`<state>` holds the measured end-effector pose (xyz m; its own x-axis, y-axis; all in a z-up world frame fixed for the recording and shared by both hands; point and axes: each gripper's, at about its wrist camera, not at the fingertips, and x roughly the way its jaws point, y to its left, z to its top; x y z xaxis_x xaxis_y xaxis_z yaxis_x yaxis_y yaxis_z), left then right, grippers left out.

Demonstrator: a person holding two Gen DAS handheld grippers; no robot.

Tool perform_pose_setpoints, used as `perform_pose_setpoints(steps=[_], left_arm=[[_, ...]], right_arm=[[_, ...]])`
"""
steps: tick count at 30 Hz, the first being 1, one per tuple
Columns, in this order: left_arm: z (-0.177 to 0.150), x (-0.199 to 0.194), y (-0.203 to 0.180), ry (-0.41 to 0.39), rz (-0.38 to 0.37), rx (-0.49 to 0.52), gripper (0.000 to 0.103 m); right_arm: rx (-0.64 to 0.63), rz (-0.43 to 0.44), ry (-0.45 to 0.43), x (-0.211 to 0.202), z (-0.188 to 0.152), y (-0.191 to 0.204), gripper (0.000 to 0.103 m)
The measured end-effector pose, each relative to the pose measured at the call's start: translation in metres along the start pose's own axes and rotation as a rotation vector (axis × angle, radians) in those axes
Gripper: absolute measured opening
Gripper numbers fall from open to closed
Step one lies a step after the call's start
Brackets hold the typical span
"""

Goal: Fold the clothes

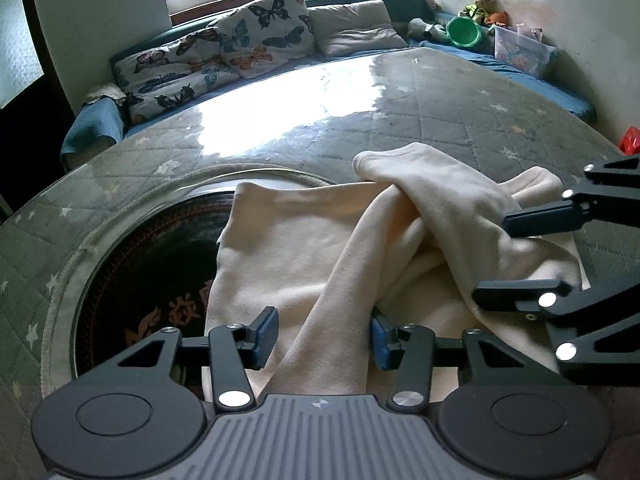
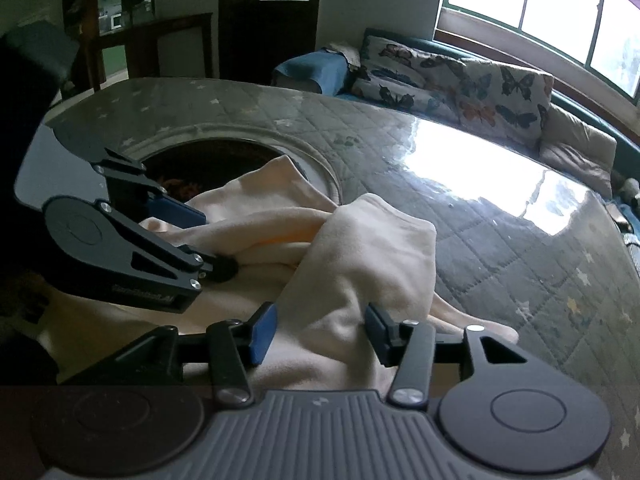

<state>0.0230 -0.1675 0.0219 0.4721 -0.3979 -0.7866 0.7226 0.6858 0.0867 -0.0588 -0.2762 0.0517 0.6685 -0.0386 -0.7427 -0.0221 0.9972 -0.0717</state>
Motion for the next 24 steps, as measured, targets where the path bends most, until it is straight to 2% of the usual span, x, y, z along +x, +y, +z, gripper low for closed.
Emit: perform_pose_setpoints(steps=[16,24], left_arm=[[-0.001,0.001,-0.001,-0.010,0.009,-0.010,0.053],[-0.001,0.001,0.000,-0.011,0.010,-0.010,0.053]], right_arm=[[-0.043,-0.260,-0.049,-0.015,-0.007,-0.021,0.063],[-0.032,-0.327,-0.065,-0.019,-0.006,-0.035,0.072]])
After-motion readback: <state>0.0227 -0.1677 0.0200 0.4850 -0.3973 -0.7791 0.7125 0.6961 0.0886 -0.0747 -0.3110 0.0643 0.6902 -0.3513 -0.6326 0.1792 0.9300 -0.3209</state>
